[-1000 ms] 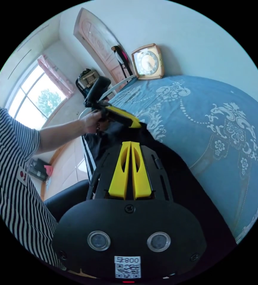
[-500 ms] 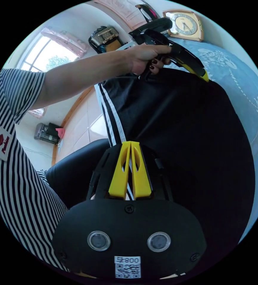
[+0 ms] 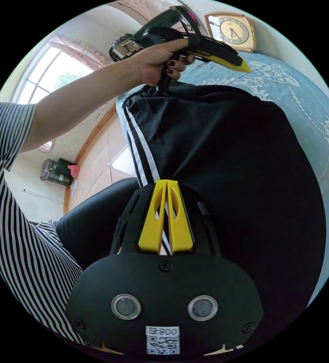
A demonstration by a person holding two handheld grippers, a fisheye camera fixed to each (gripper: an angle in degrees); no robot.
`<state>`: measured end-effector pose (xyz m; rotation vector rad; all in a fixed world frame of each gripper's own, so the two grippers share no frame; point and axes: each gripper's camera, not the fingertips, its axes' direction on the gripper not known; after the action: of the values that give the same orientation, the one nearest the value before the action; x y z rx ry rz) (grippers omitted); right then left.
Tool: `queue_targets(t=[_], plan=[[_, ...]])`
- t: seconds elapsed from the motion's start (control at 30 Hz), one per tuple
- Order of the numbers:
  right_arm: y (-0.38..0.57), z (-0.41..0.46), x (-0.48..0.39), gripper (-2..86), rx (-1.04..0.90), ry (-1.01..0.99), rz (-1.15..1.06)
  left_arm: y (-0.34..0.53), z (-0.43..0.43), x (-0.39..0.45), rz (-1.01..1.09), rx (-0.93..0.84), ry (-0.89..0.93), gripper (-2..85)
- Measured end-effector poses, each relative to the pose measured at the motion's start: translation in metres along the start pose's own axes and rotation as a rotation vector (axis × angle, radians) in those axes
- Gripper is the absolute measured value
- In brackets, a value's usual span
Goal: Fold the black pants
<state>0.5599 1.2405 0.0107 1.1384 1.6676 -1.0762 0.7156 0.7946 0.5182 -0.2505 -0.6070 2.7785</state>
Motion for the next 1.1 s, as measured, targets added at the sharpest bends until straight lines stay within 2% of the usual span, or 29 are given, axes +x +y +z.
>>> queue_targets(t=[0.1,0.13,0.23,0.33,0.47,0.6,0.7,0.83,0.97,1.1], plan=[[0.004,0.005,0.000,0.0,0.001,-0.001,0.006,0.017,0.004,0.006,0.066,-0.011,0.078,0.5],[0.006,0.007,-0.001,0.1,0.002,0.000,0.007,0.024,0.016,0.007,0.079,-0.065,0.069,0.4],[0.011,0.012,-0.001,0.1,0.001,-0.001,0.013,0.036,0.054,-0.004,0.008,-0.206,-0.141,0.2],[0.017,0.017,-0.004,0.1,-0.004,0.014,0.009,0.043,0.060,-0.025,-0.105,-0.104,-0.095,0.1],[0.028,0.024,-0.005,0.1,0.006,0.020,0.011,0.066,0.045,-0.030,-0.103,0.028,-0.111,0.1],[0.040,0.030,-0.004,0.1,0.023,0.009,0.024,0.099,0.043,-0.038,-0.137,0.040,-0.201,0.1],[0.049,0.037,-0.009,0.1,0.018,0.047,0.013,0.116,0.067,-0.063,-0.233,-0.052,-0.318,0.1],[0.062,0.046,-0.021,0.1,0.001,0.132,-0.019,0.131,0.077,-0.090,-0.377,0.064,-0.234,0.1],[0.076,0.047,-0.030,0.1,-0.031,0.204,-0.022,0.155,0.081,-0.076,-0.346,0.118,-0.207,0.1],[0.107,0.028,-0.033,0.1,0.065,0.221,0.039,0.192,0.106,-0.054,-0.301,0.071,-0.144,0.1]])
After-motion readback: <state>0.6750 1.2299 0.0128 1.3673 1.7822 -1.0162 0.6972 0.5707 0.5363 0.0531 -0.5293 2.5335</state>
